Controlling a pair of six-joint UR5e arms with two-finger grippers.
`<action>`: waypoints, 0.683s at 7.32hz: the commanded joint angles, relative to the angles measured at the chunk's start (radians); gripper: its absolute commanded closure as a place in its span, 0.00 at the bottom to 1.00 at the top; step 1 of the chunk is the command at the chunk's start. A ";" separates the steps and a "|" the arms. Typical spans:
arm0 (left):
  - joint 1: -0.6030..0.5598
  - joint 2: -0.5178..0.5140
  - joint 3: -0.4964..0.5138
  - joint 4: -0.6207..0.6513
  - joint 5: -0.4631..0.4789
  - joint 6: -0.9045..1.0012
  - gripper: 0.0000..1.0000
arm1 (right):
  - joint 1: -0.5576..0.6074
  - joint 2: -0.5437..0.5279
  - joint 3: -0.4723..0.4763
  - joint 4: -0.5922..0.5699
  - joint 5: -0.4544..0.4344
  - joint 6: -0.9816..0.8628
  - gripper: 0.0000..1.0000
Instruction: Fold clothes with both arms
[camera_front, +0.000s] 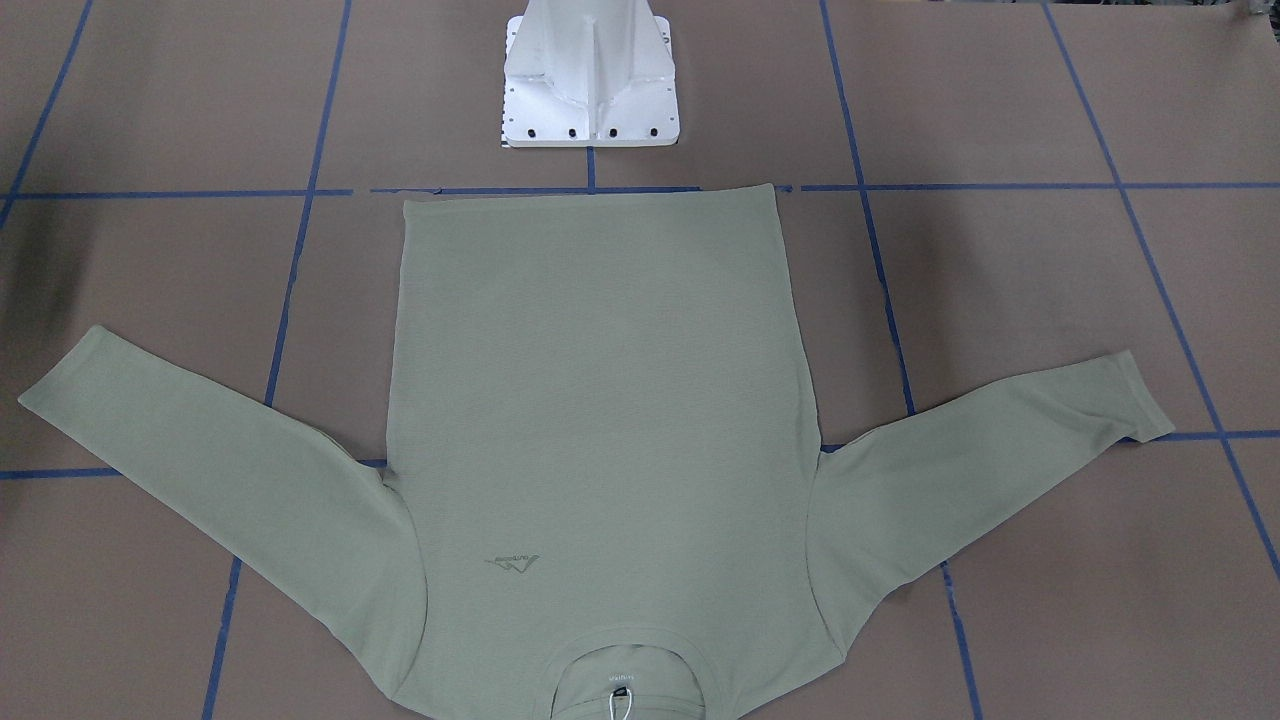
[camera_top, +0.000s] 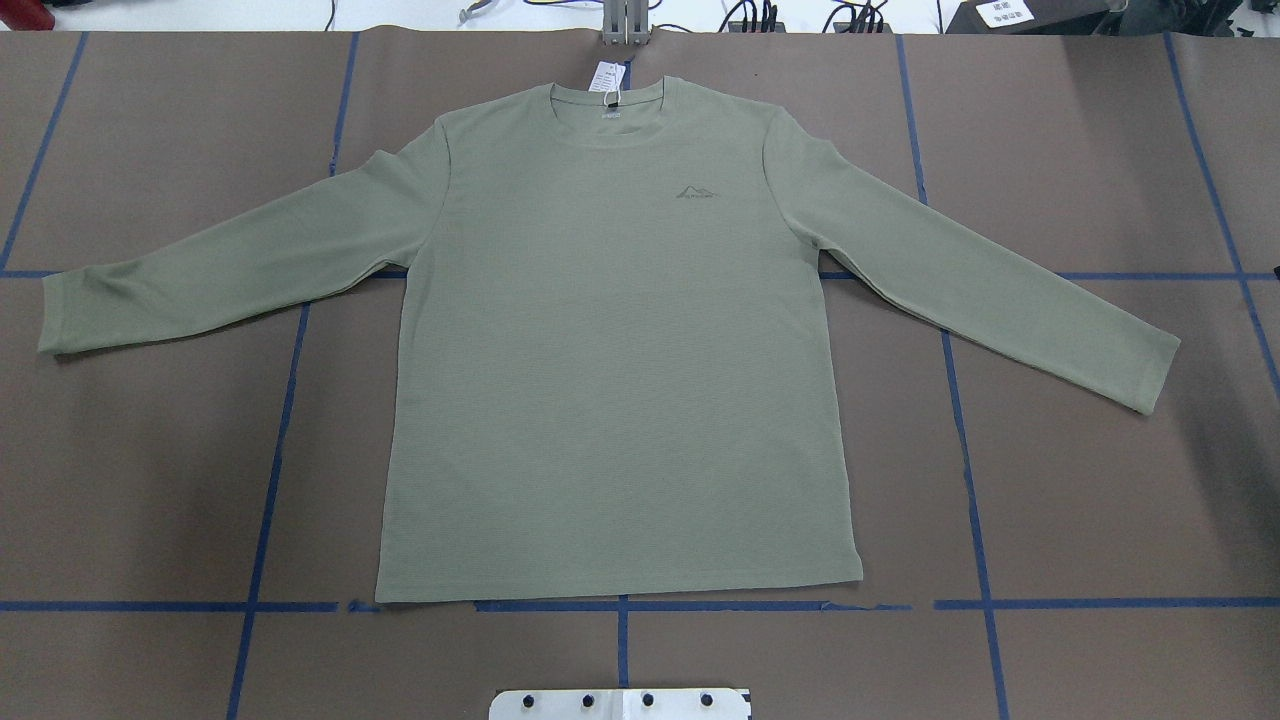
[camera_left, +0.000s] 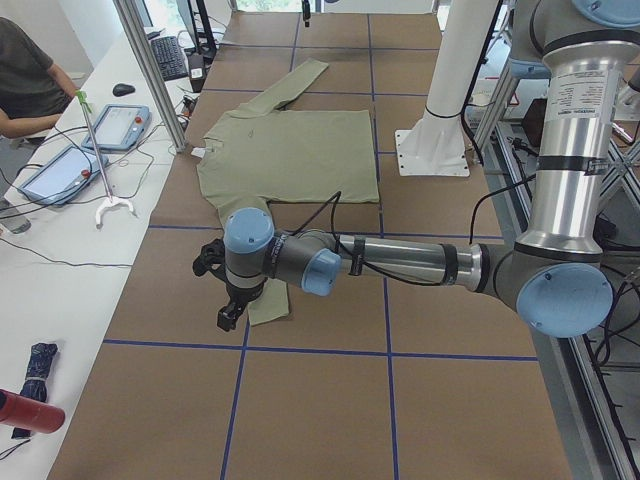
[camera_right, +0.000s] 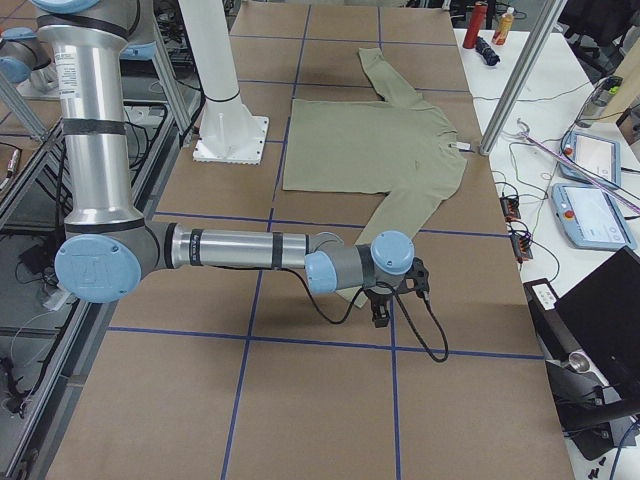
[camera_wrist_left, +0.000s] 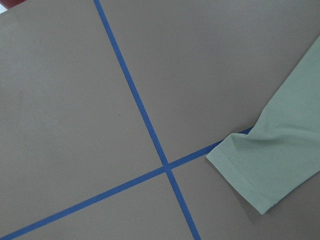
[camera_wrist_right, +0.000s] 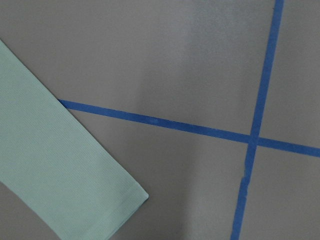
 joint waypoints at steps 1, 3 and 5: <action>0.000 0.002 0.011 -0.049 -0.001 0.000 0.00 | -0.180 -0.059 -0.019 0.366 -0.171 0.356 0.00; 0.000 0.002 0.010 -0.047 0.003 -0.002 0.00 | -0.281 -0.064 -0.020 0.425 -0.199 0.479 0.00; 0.000 -0.001 0.008 -0.047 0.003 -0.002 0.00 | -0.292 -0.066 -0.037 0.425 -0.198 0.481 0.00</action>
